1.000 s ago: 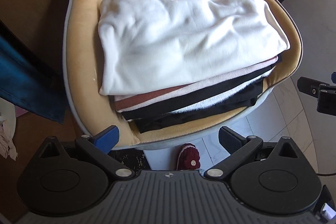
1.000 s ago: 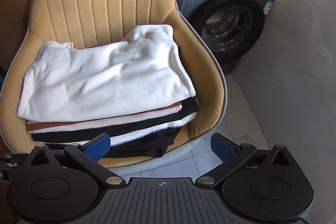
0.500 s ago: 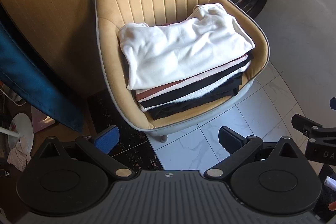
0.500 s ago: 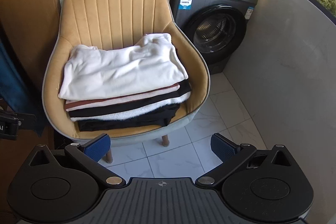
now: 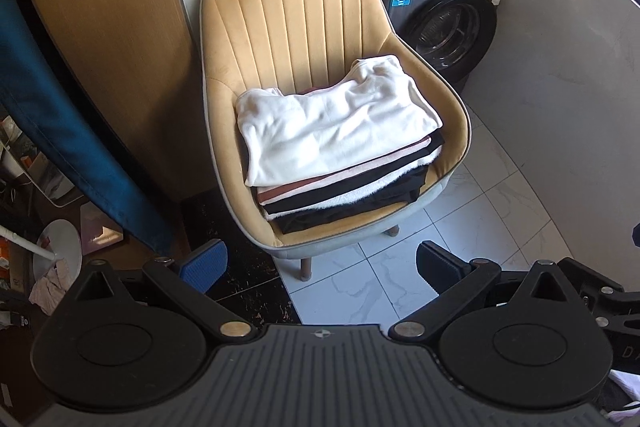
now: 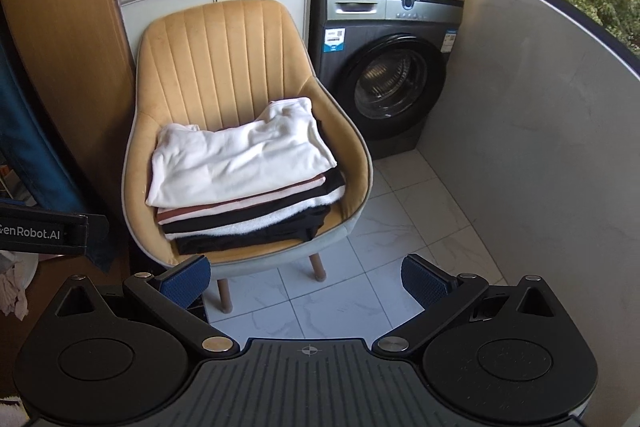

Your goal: Fold clothes

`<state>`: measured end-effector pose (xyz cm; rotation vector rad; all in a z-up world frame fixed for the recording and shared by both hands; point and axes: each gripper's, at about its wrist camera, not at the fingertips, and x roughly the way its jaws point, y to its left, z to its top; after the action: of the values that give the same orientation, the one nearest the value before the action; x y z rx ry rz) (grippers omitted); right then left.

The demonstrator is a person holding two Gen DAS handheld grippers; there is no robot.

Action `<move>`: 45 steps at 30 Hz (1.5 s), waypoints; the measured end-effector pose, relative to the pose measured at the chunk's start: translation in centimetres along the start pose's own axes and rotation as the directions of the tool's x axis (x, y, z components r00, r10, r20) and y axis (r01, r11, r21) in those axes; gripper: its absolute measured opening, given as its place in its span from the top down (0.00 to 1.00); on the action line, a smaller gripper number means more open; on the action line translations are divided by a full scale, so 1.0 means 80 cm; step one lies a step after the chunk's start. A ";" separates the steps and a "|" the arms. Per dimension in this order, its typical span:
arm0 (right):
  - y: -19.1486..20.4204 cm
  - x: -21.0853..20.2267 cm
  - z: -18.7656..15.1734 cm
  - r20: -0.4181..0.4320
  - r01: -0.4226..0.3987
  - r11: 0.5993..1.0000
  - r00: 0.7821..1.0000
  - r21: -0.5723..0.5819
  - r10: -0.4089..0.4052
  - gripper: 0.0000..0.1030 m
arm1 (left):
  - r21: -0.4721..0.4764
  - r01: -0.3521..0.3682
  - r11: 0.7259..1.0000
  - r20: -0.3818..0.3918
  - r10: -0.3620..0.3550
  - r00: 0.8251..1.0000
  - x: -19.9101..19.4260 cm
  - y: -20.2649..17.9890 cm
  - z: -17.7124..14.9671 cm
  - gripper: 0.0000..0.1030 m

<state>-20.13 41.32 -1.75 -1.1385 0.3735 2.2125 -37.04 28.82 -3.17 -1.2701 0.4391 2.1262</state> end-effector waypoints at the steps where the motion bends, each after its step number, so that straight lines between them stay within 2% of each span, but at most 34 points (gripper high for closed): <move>1: -0.006 -0.005 -0.003 0.007 0.005 1.000 1.000 0.001 -0.005 0.01 | -0.018 0.000 1.000 0.005 0.001 1.000 -0.005 -0.003 -0.004 0.00; 6: -0.037 -0.017 -0.011 0.007 -0.011 1.000 1.000 0.007 0.011 0.01 | -0.010 -0.016 1.000 0.075 0.017 0.997 -0.033 -0.029 -0.015 0.00; 20: -0.071 -0.031 -0.023 0.014 -0.007 1.000 1.000 0.003 0.007 0.01 | 0.021 0.042 0.999 0.076 -0.044 0.996 -0.041 -0.081 -0.033 0.00; 45: -0.067 -0.015 -0.012 -0.002 -0.003 1.000 1.000 0.020 0.003 0.01 | 0.049 0.050 0.998 0.054 -0.053 0.997 -0.029 -0.084 -0.019 0.00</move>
<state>-15.56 44.45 -1.18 -1.1307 0.3975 2.2050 -30.81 32.30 -1.64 -1.1808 0.4263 2.0905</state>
